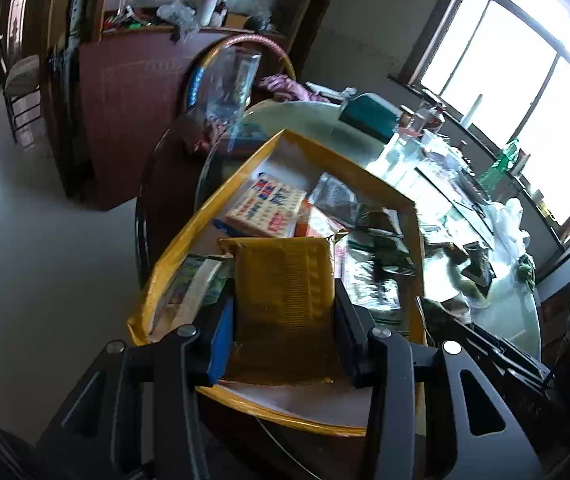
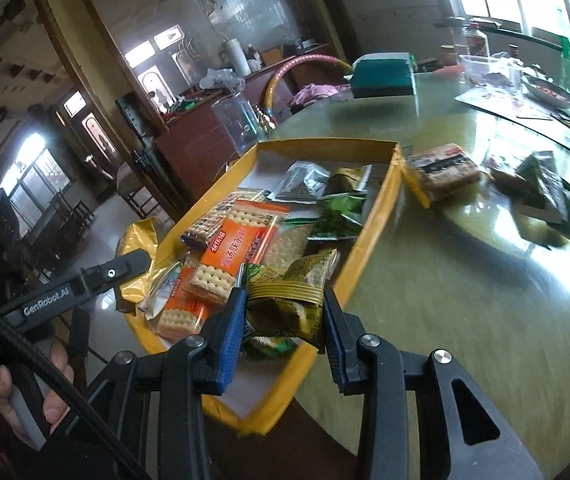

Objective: Organize snacks
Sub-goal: 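Carry both packs into the yellow tray and open both tools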

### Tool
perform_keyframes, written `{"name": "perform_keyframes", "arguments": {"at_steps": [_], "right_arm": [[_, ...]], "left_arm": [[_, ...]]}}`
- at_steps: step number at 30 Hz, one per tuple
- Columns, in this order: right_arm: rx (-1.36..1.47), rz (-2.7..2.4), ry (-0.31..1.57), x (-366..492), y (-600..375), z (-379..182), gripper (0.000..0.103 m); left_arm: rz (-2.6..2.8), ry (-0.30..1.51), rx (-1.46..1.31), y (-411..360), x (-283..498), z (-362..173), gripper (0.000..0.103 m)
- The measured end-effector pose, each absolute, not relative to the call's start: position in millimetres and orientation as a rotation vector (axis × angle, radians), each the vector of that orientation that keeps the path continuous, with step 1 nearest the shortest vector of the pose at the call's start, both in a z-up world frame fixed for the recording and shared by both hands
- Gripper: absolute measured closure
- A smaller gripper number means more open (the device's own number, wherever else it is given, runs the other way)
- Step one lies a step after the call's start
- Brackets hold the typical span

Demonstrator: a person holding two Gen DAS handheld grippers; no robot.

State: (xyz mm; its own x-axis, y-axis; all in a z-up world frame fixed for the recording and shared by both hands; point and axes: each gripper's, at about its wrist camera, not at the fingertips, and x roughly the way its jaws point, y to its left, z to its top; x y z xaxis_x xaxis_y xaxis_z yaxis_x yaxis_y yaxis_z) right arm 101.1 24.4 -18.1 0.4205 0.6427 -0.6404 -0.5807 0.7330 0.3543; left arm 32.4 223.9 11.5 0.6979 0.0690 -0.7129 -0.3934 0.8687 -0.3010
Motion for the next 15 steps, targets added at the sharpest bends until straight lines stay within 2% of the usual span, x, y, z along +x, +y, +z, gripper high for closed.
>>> {"name": "perform_keyframes", "arguments": {"at_steps": [15], "right_arm": [[0.095,0.761,0.95,138,76,-42,0.066]], "left_arm": [[0.316,0.84,-0.392,236,60,-18,0.057]]}}
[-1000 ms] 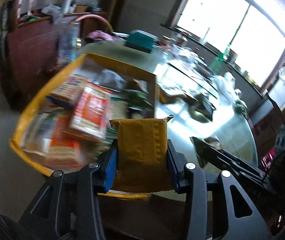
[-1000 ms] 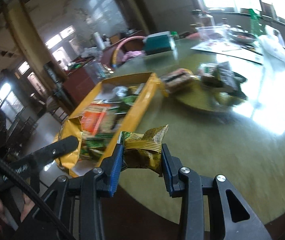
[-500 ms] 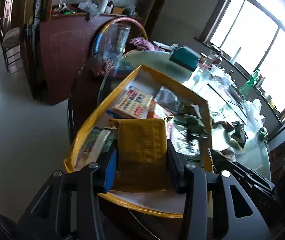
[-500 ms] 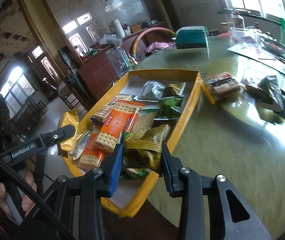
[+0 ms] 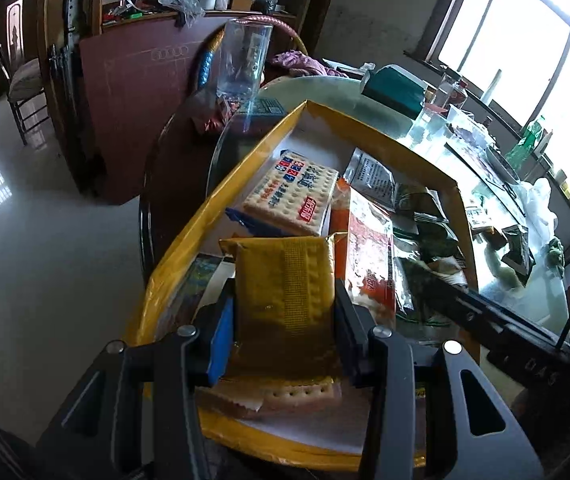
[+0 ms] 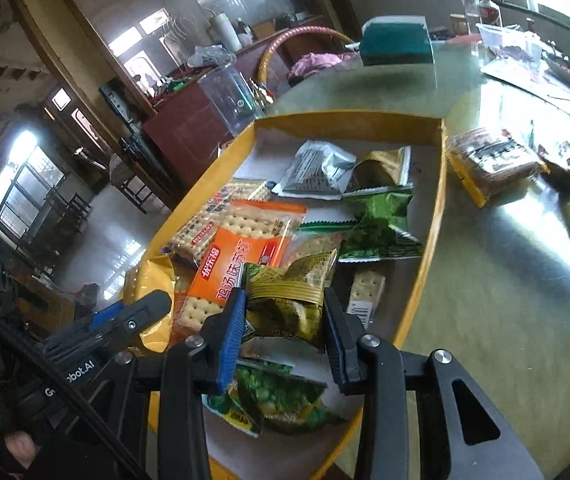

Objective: Organize snacks
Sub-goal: 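Carry both packs into the yellow tray and open both tools, then withdraw both tools from the tray back over the table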

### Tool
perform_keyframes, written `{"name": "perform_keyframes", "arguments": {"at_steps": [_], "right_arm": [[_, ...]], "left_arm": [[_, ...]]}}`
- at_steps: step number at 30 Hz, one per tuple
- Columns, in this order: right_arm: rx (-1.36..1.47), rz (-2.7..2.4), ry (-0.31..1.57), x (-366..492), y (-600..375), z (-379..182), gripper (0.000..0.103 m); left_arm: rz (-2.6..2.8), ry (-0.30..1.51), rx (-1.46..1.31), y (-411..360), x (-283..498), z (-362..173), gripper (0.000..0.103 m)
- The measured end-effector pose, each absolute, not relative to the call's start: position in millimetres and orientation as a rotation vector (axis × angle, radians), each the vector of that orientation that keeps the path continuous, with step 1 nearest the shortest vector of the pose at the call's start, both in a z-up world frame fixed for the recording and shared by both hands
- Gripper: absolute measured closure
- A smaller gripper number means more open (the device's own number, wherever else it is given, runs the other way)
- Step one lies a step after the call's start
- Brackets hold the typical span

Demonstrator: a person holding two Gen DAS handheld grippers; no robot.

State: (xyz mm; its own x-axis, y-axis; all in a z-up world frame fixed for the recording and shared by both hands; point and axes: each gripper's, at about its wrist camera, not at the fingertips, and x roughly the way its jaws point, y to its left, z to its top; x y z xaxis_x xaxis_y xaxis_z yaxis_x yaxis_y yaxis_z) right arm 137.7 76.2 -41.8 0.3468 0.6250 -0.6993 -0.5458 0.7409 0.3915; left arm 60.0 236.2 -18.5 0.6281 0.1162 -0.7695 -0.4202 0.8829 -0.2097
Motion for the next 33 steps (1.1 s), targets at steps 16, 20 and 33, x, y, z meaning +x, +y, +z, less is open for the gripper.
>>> {"name": "perform_keyframes", "arguments": {"at_steps": [16,20,33], "right_arm": [[0.126,0.762,0.897,117,50,-27,0.042],[0.168,0.773,0.845,109,32,-11,0.032],[0.324,0.668,0.81,102,-58,-8,0.03]], "left_arm": [[0.364,0.709,-0.438,229,40,5,0.022],[0.317,0.689,-0.403,206,39,20,0.021],[0.168,0.699,-0.311,125,46,37,0.021]]}}
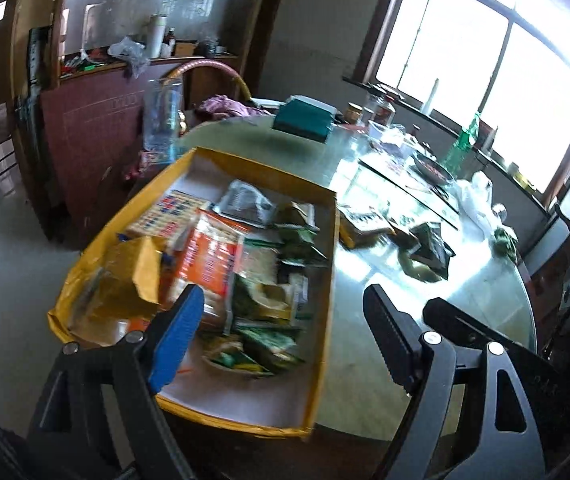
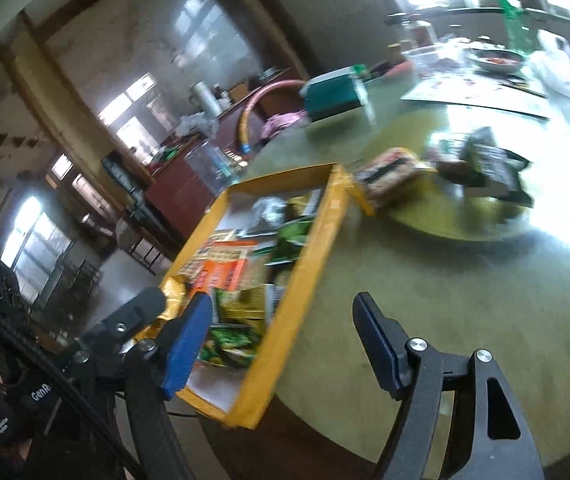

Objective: Organize snacks
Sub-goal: 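Withdraw both tools from the tray back over the table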

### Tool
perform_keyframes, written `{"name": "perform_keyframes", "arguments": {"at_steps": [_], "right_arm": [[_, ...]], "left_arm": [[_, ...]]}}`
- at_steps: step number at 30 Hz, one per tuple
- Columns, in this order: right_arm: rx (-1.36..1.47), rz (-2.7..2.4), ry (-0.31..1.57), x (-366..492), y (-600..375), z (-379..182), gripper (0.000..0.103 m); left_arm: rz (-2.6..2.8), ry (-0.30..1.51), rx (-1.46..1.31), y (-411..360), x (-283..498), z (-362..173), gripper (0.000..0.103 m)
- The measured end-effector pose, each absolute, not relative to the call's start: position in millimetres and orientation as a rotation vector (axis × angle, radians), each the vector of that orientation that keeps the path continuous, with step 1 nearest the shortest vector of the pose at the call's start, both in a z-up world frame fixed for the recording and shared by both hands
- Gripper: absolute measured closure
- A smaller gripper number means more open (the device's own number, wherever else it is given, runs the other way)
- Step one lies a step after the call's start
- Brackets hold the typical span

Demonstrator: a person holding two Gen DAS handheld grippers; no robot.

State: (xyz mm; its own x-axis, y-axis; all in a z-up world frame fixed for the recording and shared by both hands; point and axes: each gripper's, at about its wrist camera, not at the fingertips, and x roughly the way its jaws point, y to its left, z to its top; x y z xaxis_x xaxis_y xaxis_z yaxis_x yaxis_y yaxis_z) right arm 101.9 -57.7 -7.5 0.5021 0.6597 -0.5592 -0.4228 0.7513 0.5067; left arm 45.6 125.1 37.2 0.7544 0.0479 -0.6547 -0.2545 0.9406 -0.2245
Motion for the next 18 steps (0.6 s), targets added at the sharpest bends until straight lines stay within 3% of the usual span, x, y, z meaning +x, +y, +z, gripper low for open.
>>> {"name": "perform_keyframes", "arguments": {"at_steps": [18], "right_arm": [[0.398,0.508,0.811,98,-133,-22,0.03]], "left_arm": [[0.104,0.742,-0.207,65,48,36,0.021]]}}
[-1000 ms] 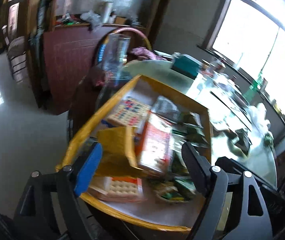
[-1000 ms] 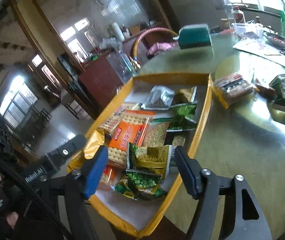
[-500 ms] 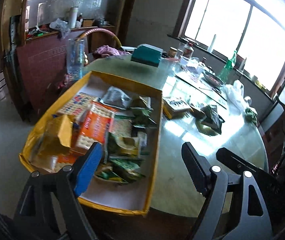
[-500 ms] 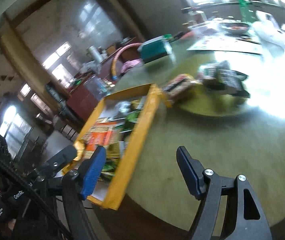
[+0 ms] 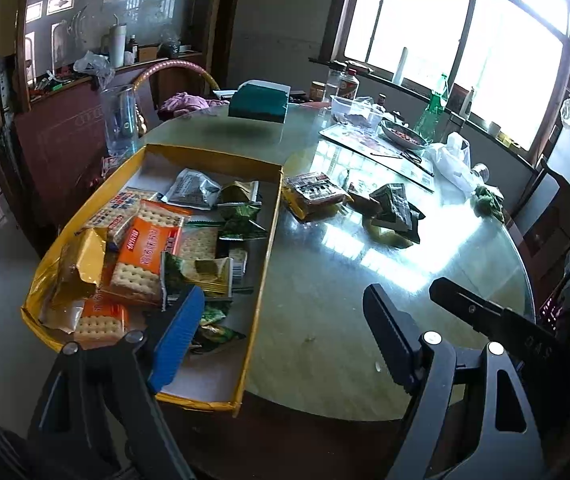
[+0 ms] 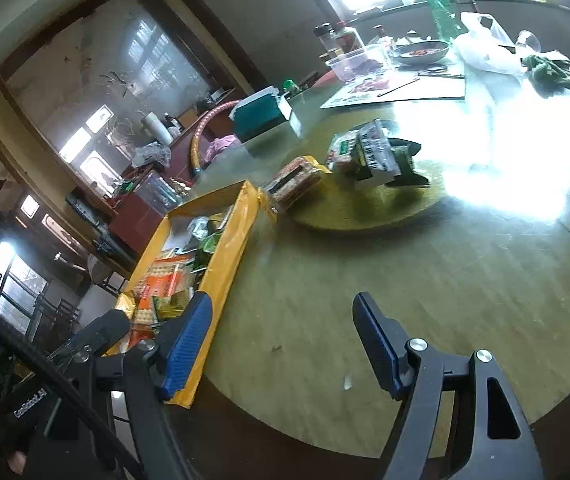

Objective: Organize snacks

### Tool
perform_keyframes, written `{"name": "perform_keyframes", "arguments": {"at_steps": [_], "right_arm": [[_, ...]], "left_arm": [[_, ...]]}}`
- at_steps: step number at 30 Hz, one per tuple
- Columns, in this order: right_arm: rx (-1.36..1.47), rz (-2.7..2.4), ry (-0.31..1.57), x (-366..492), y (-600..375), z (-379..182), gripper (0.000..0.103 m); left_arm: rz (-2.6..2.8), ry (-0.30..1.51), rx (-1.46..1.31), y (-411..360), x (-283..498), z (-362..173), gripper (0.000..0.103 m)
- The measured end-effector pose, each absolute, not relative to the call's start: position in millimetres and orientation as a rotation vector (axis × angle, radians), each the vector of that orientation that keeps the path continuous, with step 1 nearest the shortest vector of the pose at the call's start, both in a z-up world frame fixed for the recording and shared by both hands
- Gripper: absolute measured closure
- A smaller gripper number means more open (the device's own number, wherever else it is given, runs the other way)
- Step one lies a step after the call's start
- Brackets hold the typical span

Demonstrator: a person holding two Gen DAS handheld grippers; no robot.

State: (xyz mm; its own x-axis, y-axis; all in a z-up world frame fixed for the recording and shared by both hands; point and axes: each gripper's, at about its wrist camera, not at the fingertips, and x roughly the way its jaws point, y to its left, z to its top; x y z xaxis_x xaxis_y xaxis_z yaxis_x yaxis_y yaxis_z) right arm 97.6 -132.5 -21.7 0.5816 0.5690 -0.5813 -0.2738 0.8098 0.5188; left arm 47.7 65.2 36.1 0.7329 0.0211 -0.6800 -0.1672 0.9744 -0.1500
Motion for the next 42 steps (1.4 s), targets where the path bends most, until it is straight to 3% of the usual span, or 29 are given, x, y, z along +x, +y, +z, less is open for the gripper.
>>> {"name": "perform_keyframes", "arguments": {"at_steps": [21,25,29,39,40,41,42], "right_arm": [[0.297,0.427,0.872,171,-162,-33,0.031],[0.341,0.416,0.911,202,-169,-40,0.041],[0.382,0.367,0.97,236,-177,-55,0.061],[0.413,0.324,1.001,293,-179,-64,0.062],[0.417,0.326,1.013,296,-178,-67,0.063],[0.422,0.333,1.022,297,-177,-70,0.072],[0.42,0.341,1.031,298,-176,-73,0.072]], "left_arm": [[0.01,0.83,-0.2,43,77,13,0.021],[-0.009,0.84,-0.203,41,85,12,0.021],[-0.02,0.851,-0.197,37,93,8,0.021],[-0.017,0.87,-0.204,39,109,3,0.021],[-0.013,0.872,-0.203,39,111,2,0.021],[-0.011,0.872,-0.203,40,112,3,0.021],[-0.01,0.871,-0.201,40,114,3,0.021]]}}
